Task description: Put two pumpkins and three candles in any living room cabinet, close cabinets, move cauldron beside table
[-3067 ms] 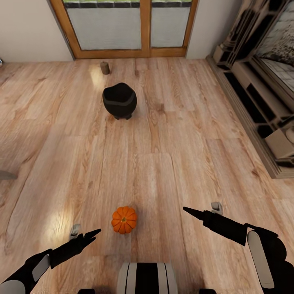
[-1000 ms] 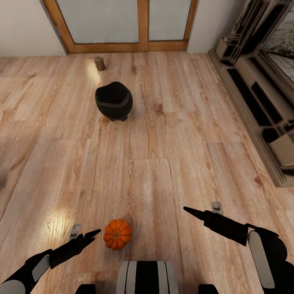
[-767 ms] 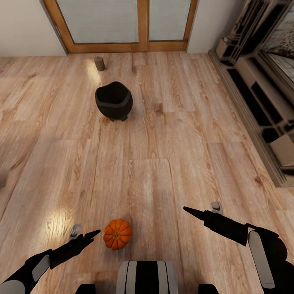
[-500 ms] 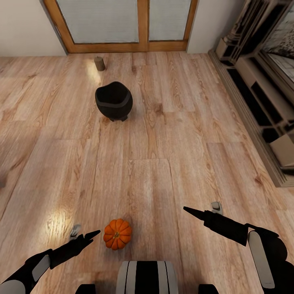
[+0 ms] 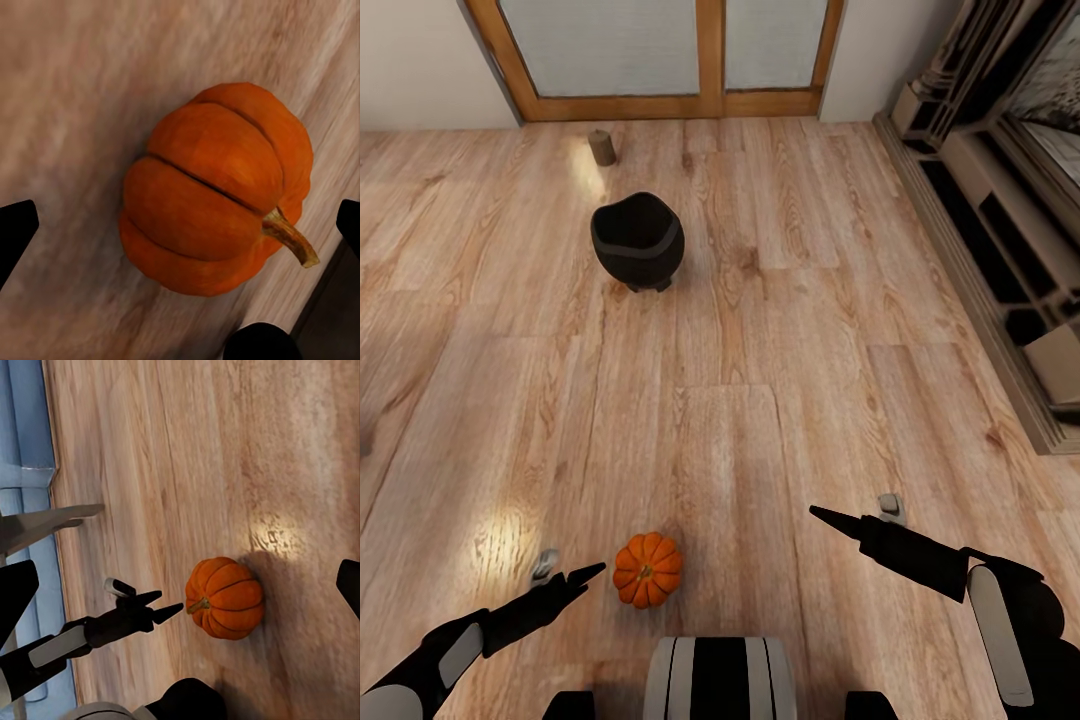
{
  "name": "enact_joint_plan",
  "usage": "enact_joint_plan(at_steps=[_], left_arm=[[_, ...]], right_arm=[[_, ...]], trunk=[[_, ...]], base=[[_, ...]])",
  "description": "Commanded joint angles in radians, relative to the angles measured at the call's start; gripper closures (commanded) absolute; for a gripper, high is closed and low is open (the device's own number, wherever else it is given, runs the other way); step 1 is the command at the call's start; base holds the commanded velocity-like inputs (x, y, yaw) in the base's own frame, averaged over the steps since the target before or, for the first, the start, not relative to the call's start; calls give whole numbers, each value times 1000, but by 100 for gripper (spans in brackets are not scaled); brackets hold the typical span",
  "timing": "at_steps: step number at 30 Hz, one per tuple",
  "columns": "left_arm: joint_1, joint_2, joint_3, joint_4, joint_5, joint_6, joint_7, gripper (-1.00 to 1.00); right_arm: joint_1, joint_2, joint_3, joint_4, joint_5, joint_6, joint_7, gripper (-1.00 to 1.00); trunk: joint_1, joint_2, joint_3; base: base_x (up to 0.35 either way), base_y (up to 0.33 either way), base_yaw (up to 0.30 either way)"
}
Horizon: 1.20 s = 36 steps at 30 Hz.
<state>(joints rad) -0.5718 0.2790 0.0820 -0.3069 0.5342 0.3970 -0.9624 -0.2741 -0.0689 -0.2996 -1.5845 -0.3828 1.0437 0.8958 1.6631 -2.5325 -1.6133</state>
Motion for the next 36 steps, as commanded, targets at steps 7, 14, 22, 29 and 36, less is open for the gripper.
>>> enact_joint_plan(at_steps=[7, 14, 22, 29, 36], left_arm=[[0, -12, 1, 0, 2, -3, 21, -100], [0, -22, 1, 0, 1, -6, 36, -100], [0, -29, 1, -1, -2, -9, 40, -100], [0, -35, 0, -1, -2, -19, 48, -100], [0, -40, -1, -1, -2, -22, 54, -100]], right_arm=[[-1, 0, -1, 0, 4, 3, 6, -100], [-1, 1, -2, 0, 3, 3, 7, -100], [1, 1, -2, 0, 2, 3, 8, -100], [1, 0, -3, 0, 3, 3, 29, -100], [1, 0, -4, 0, 4, 3, 40, -100]], trunk=[[2, -1, -20], [3, -2, -28], [3, -2, -28], [3, -2, -28], [3, -2, -28]], base=[[0, 0, 0], [0, 0, 0], [0, 0, 0], [0, -52, 0], [3, -33, 0]])
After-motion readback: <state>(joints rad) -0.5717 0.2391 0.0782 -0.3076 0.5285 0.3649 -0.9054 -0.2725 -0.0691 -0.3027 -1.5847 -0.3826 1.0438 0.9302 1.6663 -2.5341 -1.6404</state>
